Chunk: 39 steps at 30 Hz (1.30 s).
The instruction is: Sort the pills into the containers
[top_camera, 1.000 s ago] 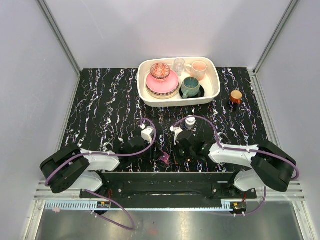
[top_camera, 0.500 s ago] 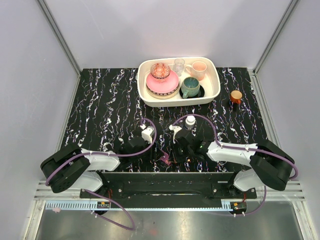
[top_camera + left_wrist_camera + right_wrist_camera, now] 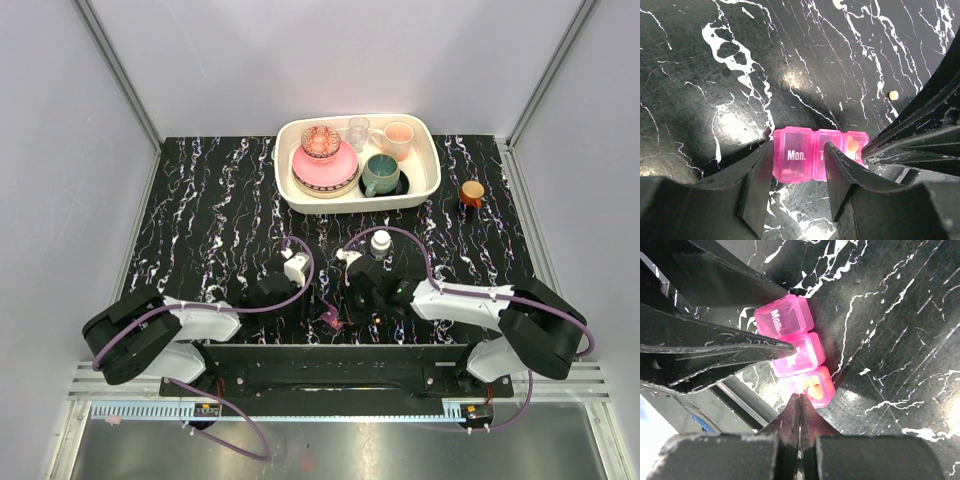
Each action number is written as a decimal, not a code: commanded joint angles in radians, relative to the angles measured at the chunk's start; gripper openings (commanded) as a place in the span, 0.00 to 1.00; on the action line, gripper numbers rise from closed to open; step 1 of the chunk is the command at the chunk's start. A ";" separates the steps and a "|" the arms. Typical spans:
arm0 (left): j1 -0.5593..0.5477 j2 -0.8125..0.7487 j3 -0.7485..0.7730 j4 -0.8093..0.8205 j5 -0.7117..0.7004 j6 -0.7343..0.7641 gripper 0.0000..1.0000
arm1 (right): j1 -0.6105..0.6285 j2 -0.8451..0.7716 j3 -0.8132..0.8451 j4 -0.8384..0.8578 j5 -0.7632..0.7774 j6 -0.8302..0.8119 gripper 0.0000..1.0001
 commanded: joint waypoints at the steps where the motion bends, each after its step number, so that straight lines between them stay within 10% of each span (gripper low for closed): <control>1: -0.013 0.034 -0.001 -0.099 0.014 0.028 0.48 | 0.013 0.011 0.045 -0.090 0.056 -0.032 0.00; 39: -0.013 0.046 -0.004 -0.097 0.009 0.031 0.47 | 0.090 0.083 0.154 -0.284 0.227 0.051 0.00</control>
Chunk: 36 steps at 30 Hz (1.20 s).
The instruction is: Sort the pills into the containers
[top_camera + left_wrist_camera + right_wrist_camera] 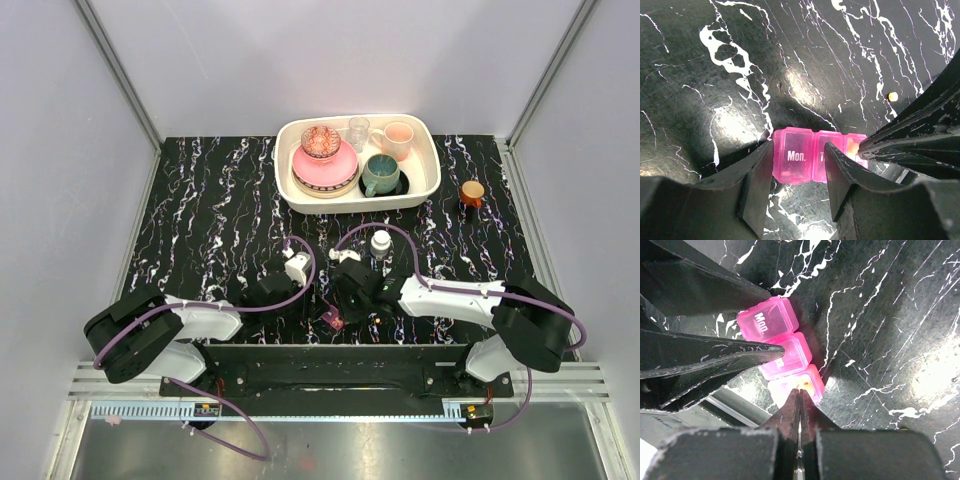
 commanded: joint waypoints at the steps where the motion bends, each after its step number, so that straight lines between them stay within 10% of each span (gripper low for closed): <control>1: -0.010 0.034 -0.018 -0.092 0.008 0.030 0.47 | 0.021 0.024 0.027 -0.100 0.043 0.017 0.00; 36: -0.012 0.042 -0.007 -0.095 0.016 0.035 0.47 | 0.069 0.094 0.045 -0.166 0.111 0.097 0.00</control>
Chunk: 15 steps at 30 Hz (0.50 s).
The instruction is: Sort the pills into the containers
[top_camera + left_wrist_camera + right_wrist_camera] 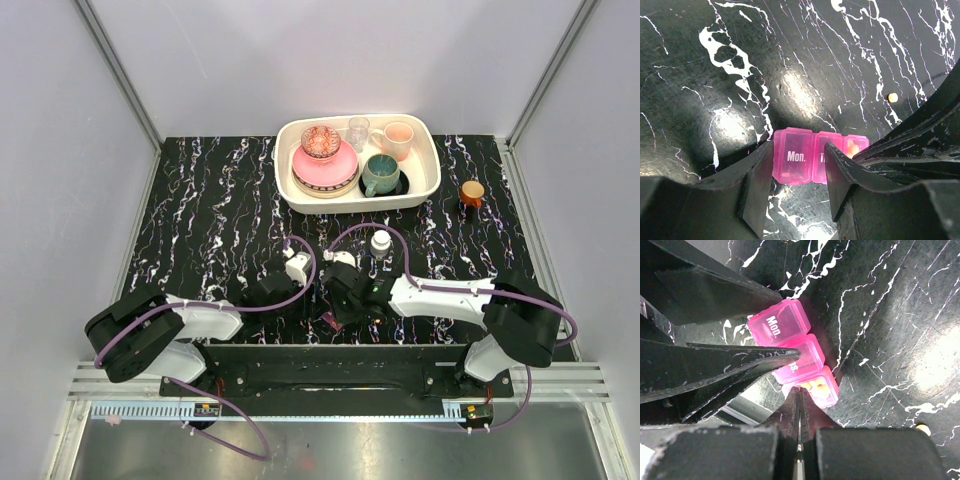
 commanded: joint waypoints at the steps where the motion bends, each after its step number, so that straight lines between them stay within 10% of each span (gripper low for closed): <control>1: -0.013 0.036 -0.009 -0.103 0.016 0.035 0.47 | 0.016 0.036 -0.020 -0.120 0.054 0.021 0.00; 15: -0.013 0.036 -0.007 -0.104 0.014 0.033 0.47 | 0.032 0.056 -0.001 -0.198 0.079 0.037 0.00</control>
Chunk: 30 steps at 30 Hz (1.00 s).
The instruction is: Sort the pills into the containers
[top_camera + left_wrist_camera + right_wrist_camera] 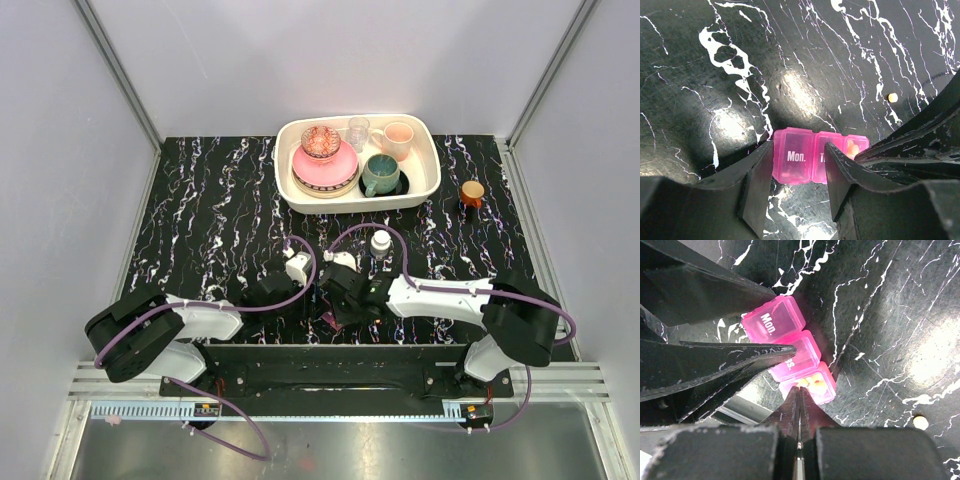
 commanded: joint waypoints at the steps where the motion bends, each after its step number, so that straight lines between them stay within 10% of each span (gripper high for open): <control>1: -0.011 0.035 -0.008 -0.107 0.016 0.036 0.47 | 0.016 0.048 -0.019 -0.160 0.044 0.001 0.00; 30: -0.013 0.040 -0.007 -0.116 0.016 0.041 0.47 | 0.045 0.111 -0.017 -0.198 0.066 0.036 0.00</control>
